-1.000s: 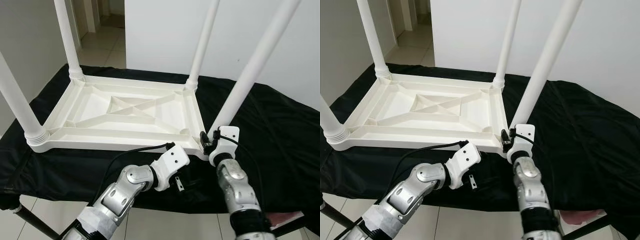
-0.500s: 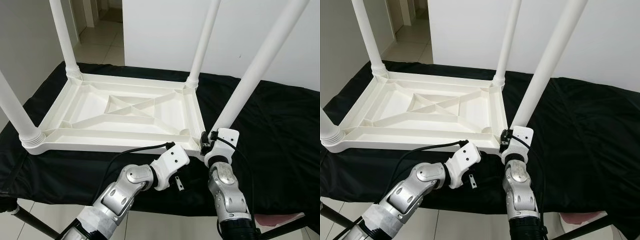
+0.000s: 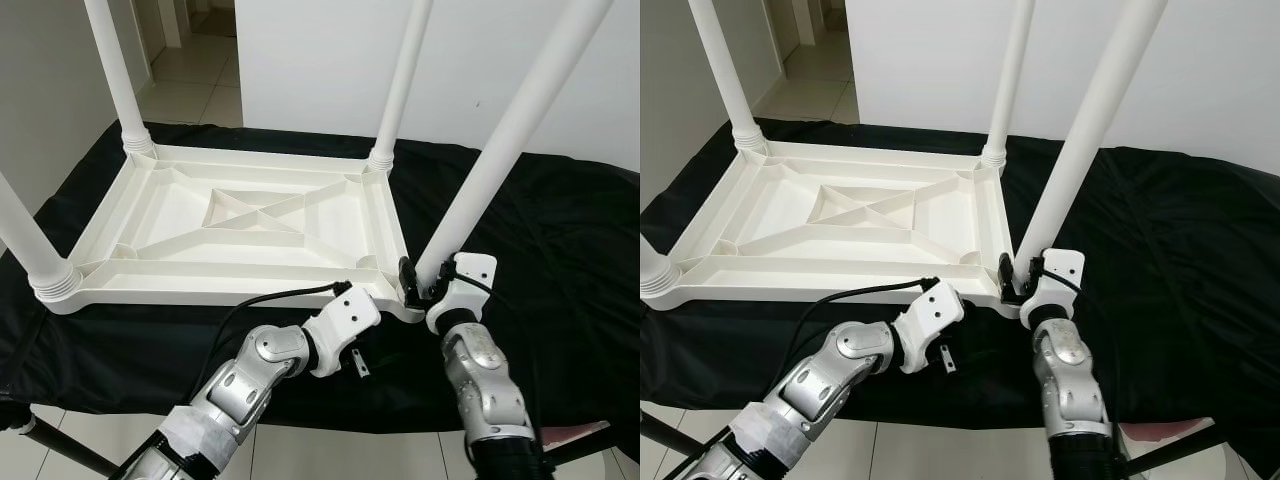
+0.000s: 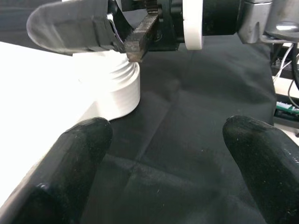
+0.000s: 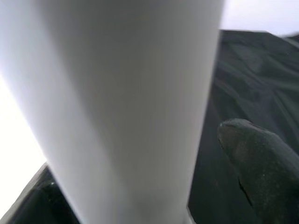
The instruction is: Building children table
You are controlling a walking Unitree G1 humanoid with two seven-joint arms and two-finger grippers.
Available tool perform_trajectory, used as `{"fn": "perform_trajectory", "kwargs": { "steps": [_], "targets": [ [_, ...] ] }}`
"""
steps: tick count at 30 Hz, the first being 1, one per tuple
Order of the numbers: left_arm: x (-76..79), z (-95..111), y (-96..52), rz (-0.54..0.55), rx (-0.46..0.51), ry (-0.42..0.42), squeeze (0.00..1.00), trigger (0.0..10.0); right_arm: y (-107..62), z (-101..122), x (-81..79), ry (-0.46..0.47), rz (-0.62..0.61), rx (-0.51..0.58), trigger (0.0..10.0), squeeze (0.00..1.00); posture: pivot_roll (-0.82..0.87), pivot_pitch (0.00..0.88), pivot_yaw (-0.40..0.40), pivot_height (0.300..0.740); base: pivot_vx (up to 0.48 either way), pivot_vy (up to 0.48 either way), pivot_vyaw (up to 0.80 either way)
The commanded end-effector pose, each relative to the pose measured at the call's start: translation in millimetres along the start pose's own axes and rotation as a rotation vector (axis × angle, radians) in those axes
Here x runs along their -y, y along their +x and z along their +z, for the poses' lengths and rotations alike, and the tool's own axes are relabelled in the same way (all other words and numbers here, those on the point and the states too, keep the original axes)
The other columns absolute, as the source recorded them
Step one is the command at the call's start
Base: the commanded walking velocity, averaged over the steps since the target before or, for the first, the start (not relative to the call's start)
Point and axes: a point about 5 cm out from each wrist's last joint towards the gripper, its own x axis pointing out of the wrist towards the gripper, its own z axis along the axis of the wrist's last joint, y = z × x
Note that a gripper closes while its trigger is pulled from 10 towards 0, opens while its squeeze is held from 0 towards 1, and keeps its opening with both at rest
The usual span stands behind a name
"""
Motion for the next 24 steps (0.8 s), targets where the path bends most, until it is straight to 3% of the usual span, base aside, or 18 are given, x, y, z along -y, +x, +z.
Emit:
{"fn": "perform_trajectory", "kwargs": {
  "steps": [1,3,10,22,23,24],
  "targets": [
    [1.8,2.5,1.8,-0.02,0.007,0.012,0.0,10.0,-0.6,-0.7,5.4,-0.01,0.063,0.006,10.0,0.0,0.0,0.039,-0.054,0.74,0.0,0.0,0.0],
    [2.7,2.4,1.0,-0.022,0.007,0.013,0.0,10.0,-0.6,-2.4,9.1,-0.071,0.205,-0.006,10.0,0.0,0.01,0.038,-0.056,0.74,0.0,0.0,0.0],
    [-1.6,-1.7,-5.1,-0.005,-0.01,0.014,0.0,10.0,3.7,-8.5,17.2,-0.139,0.449,-0.08,10.0,0.0,0.03,0.036,-0.058,0.74,0.0,0.0,0.0],
    [-3.8,-2.8,-5.6,0.006,-0.019,0.023,0.0,10.0,21.3,-13.4,20.2,-0.222,0.578,-0.147,10.0,0.0,0.04,0.024,-0.061,0.74,0.0,0.0,0.0],
    [-4.1,-2.7,-5.7,0.008,-0.021,0.027,0.0,10.0,24.4,-14.5,19.6,-0.221,0.593,-0.155,7.3,0.0,0.04,0.02,-0.06,0.74,0.0,0.0,0.0],
    [-4.1,-2.7,-5.7,0.008,-0.021,0.027,0.0,10.0,24.4,-14.5,19.6,-0.221,0.593,-0.155,7.3,0.0,0.04,0.02,-0.06,0.74,0.0,0.0,0.0]
  ]
}}
